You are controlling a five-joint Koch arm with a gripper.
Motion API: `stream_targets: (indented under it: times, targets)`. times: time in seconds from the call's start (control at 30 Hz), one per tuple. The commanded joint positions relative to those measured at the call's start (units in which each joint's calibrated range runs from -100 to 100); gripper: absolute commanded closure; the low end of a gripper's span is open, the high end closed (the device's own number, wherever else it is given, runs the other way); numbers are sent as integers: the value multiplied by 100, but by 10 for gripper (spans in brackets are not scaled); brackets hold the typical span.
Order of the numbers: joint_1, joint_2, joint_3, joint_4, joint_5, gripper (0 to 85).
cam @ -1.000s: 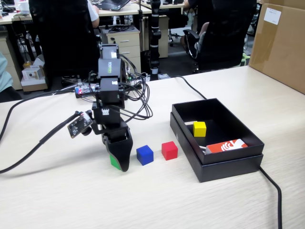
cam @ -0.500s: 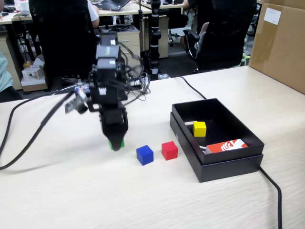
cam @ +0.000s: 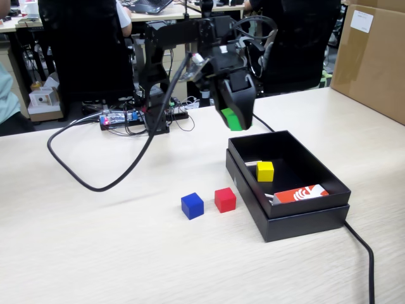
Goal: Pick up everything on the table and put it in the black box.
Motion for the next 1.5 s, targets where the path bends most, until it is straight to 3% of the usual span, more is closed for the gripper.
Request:
stream_targets:
  times: [0.0, 0.27, 0.3, 0.33, 0.43, 0.57, 0.7, 0.9, 0.97, 1.03, 1.13, 1.47]
  targets:
    - [142, 618, 656, 14, 186, 815]
    - [303, 2248, 1490, 14, 332, 809]
    - [303, 2466, 1418, 14, 327, 716]
    - [303, 2546, 1373, 14, 327, 676]
    - [293, 2718, 1400, 14, 361, 640]
    - [249, 2661, 1364, 14, 376, 485]
    - [98, 1892, 1354, 14, 366, 471]
    - [-425, 481, 1536, 14, 68, 471]
    - [-889, 136, 1572, 14, -317, 471]
    - [-1060, 90, 1400, 14, -454, 470]
    - [-1333, 90, 801, 14, -664, 404]
    - [-1665, 1444, 466, 23, -860, 390]
